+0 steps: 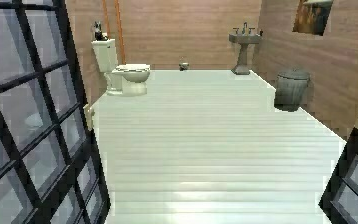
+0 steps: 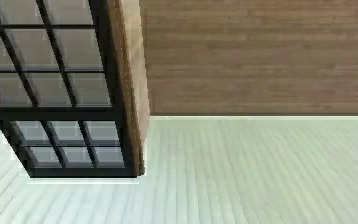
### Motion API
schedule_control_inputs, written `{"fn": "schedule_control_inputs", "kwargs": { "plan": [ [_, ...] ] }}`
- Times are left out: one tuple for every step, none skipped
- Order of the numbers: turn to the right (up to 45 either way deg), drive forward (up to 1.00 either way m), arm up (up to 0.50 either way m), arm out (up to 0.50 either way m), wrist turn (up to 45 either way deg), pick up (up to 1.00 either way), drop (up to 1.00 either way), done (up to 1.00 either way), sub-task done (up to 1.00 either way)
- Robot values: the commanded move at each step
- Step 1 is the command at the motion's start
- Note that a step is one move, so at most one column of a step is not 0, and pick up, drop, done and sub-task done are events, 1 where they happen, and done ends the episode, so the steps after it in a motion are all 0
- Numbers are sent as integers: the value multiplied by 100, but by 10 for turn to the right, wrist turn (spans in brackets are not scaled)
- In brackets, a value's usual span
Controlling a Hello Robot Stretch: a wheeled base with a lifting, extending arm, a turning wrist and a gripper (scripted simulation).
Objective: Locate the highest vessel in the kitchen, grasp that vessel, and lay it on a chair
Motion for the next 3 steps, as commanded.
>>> {"fn": "schedule_control_inputs", "kwargs": {
  "plan": [
    [0,95,0,0,0,0,0,0,0],
    [0,100,0,0,0,0,0,0,0],
    [0,100,0,0,0,0,0,0,0]
  ]
}}
